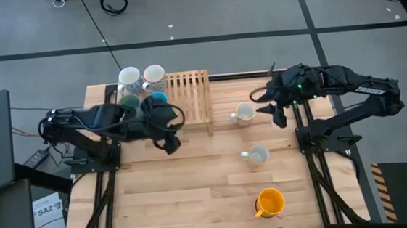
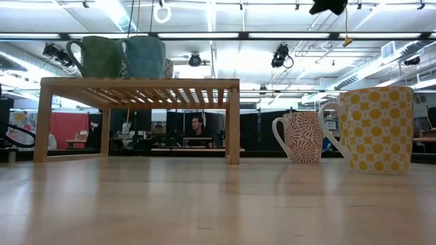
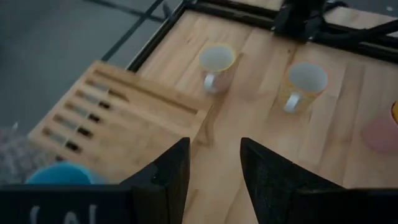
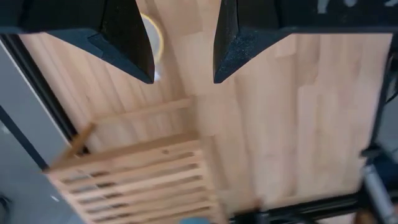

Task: Place coffee mugs
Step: Put the white-orange patterned mug on the shelf

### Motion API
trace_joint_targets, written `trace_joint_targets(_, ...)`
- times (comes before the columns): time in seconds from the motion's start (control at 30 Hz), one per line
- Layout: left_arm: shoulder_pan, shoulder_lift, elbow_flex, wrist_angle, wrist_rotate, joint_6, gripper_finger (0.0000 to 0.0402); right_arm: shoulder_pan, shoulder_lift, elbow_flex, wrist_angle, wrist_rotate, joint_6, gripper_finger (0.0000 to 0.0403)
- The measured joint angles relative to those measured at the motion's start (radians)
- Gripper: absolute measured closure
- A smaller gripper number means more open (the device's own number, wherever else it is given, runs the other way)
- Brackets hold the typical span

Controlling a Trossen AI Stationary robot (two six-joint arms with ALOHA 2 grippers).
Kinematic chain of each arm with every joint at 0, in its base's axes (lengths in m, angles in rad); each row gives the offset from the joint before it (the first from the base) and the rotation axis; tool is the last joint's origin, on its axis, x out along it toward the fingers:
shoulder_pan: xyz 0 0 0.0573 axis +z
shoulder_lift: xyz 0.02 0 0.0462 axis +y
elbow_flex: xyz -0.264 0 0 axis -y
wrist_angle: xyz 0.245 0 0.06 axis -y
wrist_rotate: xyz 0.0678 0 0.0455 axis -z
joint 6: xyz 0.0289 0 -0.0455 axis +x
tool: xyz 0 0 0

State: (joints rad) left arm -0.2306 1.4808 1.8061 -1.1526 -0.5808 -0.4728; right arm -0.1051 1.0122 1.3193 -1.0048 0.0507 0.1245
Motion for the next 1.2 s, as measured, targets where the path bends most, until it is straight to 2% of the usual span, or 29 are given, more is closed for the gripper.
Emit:
trace_joint_targets(0.2,0.002,0.07,0.0,0.151,-0.002,0.151,0.0253,-0.1,0.009,-0.005,-0.035,0.011,0.034,0.0233)
trace_joint_targets(0.5,0.005,0.161,0.0,0.338,-0.003,0.275,0.0253,-0.283,0.039,-0.149,-0.011,0.012,-0.018,0.0233)
trace_joint_targets(0.8,0.005,0.192,0.0,0.353,0.006,0.267,0.0253,-0.401,0.095,-0.285,0.146,0.011,-0.057,0.0233)
trace_joint_targets(1.2,0.005,0.191,0.0,0.352,0.008,0.249,0.0253,-0.436,0.175,-0.408,0.225,-0.054,-0.057,0.0233)
